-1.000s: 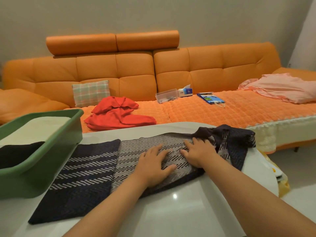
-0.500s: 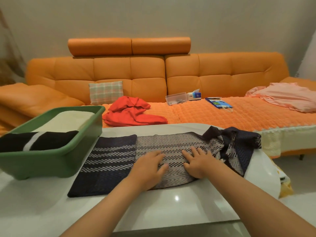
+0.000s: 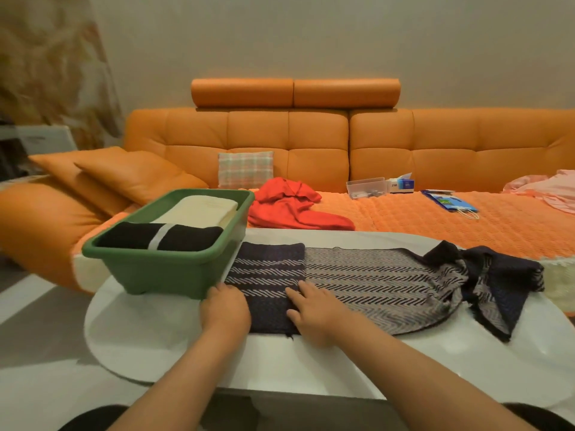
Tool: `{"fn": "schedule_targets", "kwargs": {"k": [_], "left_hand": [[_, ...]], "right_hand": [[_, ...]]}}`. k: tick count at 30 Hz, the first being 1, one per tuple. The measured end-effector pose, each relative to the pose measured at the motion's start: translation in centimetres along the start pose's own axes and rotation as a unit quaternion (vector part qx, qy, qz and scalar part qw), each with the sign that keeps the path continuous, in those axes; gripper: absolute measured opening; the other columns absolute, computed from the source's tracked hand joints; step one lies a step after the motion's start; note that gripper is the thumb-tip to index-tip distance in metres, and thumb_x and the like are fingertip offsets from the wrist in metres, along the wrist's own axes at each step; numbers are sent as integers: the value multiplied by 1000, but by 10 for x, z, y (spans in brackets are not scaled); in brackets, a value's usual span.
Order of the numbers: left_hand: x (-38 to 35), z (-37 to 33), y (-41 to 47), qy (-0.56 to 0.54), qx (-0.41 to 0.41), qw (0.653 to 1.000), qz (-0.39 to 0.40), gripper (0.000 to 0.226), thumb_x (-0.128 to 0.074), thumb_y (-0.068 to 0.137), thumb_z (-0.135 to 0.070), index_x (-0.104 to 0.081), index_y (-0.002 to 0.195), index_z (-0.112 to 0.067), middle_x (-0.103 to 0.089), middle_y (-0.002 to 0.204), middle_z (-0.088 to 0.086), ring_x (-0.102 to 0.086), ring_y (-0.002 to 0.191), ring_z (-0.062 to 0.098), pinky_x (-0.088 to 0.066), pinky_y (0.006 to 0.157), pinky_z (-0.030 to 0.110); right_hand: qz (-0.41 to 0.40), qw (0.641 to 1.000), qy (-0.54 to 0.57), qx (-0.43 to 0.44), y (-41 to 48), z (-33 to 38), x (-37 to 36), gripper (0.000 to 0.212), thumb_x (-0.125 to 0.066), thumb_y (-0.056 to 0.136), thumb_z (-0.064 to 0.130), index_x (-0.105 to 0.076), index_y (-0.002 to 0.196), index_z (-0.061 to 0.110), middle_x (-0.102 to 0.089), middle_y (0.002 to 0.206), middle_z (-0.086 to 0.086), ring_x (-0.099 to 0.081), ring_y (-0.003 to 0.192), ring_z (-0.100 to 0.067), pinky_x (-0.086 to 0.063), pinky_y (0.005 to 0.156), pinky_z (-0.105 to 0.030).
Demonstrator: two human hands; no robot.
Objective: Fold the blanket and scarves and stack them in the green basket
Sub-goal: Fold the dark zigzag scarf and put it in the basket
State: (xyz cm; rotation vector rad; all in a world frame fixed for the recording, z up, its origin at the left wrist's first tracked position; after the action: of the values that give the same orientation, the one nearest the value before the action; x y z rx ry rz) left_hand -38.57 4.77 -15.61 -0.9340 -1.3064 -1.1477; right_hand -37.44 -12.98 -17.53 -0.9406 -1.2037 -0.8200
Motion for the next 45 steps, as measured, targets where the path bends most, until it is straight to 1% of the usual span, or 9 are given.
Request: {"fn": "schedule_targets", "kwargs": {"k": [7, 13, 16, 21, 25, 30, 35, 40, 45], "left_hand": [[0, 17, 14, -268, 84, 956, 86, 19, -55, 91, -18, -62, 105, -8, -64, 110, 13, -62, 100, 31, -48, 76, 32], [27, -33, 23, -600, 70, 792, 90, 14, -65, 78, -15, -70, 86, -5, -72, 87, 10, -66, 82, 26, -52, 75, 33], [54, -70, 27, -647, -1, 757, 93, 12, -62, 81, -6, -70, 87, 0, -67, 78, 10, -61, 72, 22, -47, 64, 27], [81, -146, 23, -605, -103, 780, 120, 13, -66, 81, -15, -70, 89, -5, -64, 79, 7, -59, 75, 20, -45, 69, 32], [72, -214, -2, -553, -210, 785, 186, 28, -67, 87, -23, -71, 114, -19, -72, 103, -3, -66, 96, 14, -50, 84, 29], [35, -241, -14, -482, -288, 805, 191, 40, -56, 96, -35, -59, 133, -22, -72, 98, -8, -67, 92, 10, -52, 96, 39], [28, -194, 11, -351, -306, 884, -46, 37, -51, 99, -23, -56, 135, -22, -57, 136, -3, -49, 126, 15, -36, 110, 31], [-10, -171, 10, -149, -356, 921, 59, 66, -35, 102, -52, -11, 157, -28, -6, 165, -2, -4, 152, 19, -8, 123, 37], [-3, -170, 19, -139, -352, 926, -9, 53, -36, 97, -59, -43, 143, -36, -43, 146, -7, -35, 136, 15, -23, 113, 38]], "right_hand": [[12, 1000, 25, -12, 2, 8, -6, 63, -24, 105, 49, -1, 160, 29, 8, 167, -9, 8, 153, -25, 2, 124, -42], [-48, 971, 233, -8, -13, -18, 23, 58, -44, 102, 44, -30, 156, 27, -34, 159, 1, -33, 145, -20, -25, 116, -30], [-141, 923, 354, -42, -26, -50, 53, 48, -40, 105, 41, -43, 150, 23, -47, 151, 3, -41, 139, -16, -29, 110, -28], [-186, 869, 440, -131, -50, -127, 76, 44, -36, 105, 41, -53, 140, 19, -56, 141, -3, -51, 129, -22, -37, 113, -45], [-176, 838, 466, -225, -68, -181, 71, 37, -33, 106, 36, -58, 111, 9, -65, 117, -10, -64, 98, -25, -50, 89, -41], [-157, 904, 316, -244, -69, -197, 53, 40, -32, 105, 33, -54, 77, 14, -65, 90, -10, -59, 89, -31, -36, 70, -35], [-121, 906, 288, -285, -62, -188, 49, 34, -55, 96, 22, -57, 124, 2, -62, 122, -15, -58, 113, -33, -48, 93, -38], [-135, 905, 293, -278, -59, -184, 59, 52, -56, 91, 11, -46, 142, 12, -53, 141, -11, -51, 128, -30, -43, 104, -36], [-27, 941, 188, -280, -63, -186, 50, 55, -57, 85, 22, -43, 138, 16, -55, 134, -9, -55, 117, -29, -48, 99, -42]]}}
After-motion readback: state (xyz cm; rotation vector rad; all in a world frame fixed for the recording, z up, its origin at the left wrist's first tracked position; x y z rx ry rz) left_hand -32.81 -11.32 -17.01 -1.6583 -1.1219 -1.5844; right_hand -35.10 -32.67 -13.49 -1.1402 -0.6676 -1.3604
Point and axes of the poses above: each hand's wrist, its own y-axis towards the middle knuckle, its own x-axis out of the back of the hand, z = x × y, the point moved 5 cm from there along y, towards the middle knuckle
